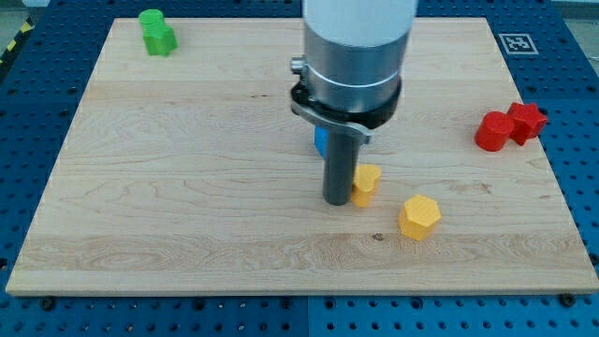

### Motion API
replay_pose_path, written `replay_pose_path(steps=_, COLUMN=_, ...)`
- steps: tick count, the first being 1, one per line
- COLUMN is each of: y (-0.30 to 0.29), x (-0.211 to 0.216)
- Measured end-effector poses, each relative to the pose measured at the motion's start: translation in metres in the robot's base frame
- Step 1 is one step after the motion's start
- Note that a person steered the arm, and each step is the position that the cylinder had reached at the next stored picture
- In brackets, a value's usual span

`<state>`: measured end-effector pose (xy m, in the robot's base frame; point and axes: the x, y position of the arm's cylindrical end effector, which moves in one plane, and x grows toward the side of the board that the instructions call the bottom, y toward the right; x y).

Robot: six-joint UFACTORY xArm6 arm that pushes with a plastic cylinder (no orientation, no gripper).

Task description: Slide the heart into the hexagon

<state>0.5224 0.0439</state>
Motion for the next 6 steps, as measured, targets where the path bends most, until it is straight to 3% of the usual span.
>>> replay_pose_path(steps=2, y=0.024, x=-0.002)
replay_pose_path(steps=3, y=0.001, x=-0.030)
replay_pose_path(steps=6, y=0.054, x=-0.031)
